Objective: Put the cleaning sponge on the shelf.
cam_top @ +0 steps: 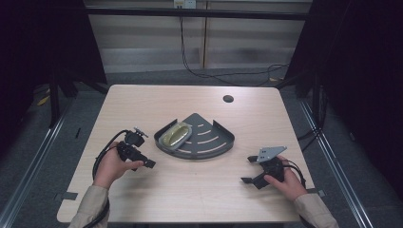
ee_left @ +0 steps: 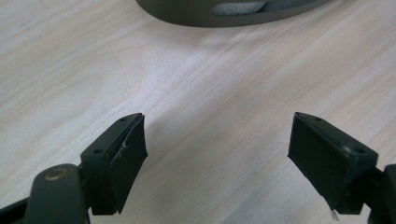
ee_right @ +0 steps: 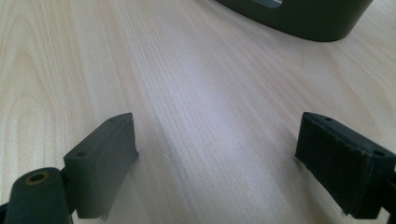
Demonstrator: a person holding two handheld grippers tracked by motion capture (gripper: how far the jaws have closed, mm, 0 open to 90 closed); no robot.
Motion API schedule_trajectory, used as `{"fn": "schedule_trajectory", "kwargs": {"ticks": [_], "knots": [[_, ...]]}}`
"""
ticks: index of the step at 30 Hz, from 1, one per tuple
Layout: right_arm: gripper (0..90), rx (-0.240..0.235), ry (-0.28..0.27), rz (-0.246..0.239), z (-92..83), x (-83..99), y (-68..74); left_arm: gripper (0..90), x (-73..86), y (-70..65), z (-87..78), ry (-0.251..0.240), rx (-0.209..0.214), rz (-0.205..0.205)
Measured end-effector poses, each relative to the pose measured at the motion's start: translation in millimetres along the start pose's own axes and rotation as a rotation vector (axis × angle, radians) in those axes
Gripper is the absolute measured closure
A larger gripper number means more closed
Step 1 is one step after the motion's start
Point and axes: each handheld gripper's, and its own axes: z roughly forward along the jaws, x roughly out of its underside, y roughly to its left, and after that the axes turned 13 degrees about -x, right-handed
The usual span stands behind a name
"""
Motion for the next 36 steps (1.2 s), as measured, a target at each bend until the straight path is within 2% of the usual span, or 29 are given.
{"fn": "schedule_trajectory", "kwargs": {"ticks": [2,13,16,19,26,28,33,36], "knots": [[11.6,0.0,0.0,0.0,0.0,0.0,0.0,18.8,2.7,0.6,1.2,-0.002,-0.003,0.015],[11.6,0.0,0.0,0.0,0.0,0.0,0.0,18.8,23.0,0.9,10.6,-0.005,-0.012,0.017],[11.6,0.0,0.0,0.0,0.0,0.0,0.0,18.1,27.7,1.3,10.2,-0.027,-0.009,0.015],[11.6,0.0,0.0,0.0,0.0,0.0,0.0,17.0,31.0,1.0,9.6,-0.036,-0.016,0.033],[11.6,0.001,0.0,0.001,0.1,0.0,0.1,15.7,39.0,0.0,9.7,-0.09,-0.024,0.061],[11.6,0.001,-0.001,0.0,0.1,0.0,0.1,15.5,41.1,-0.6,10.0,-0.106,-0.021,0.05],[11.6,0.001,0.0,0.001,0.1,0.0,0.1,14.6,46.7,-2.7,10.9,-0.146,-0.047,0.099],[11.6,0.0,0.0,-0.001,0.0,0.0,-0.1,13.9,50.9,-4.4,12.1,-0.18,-0.061,0.107]]}}
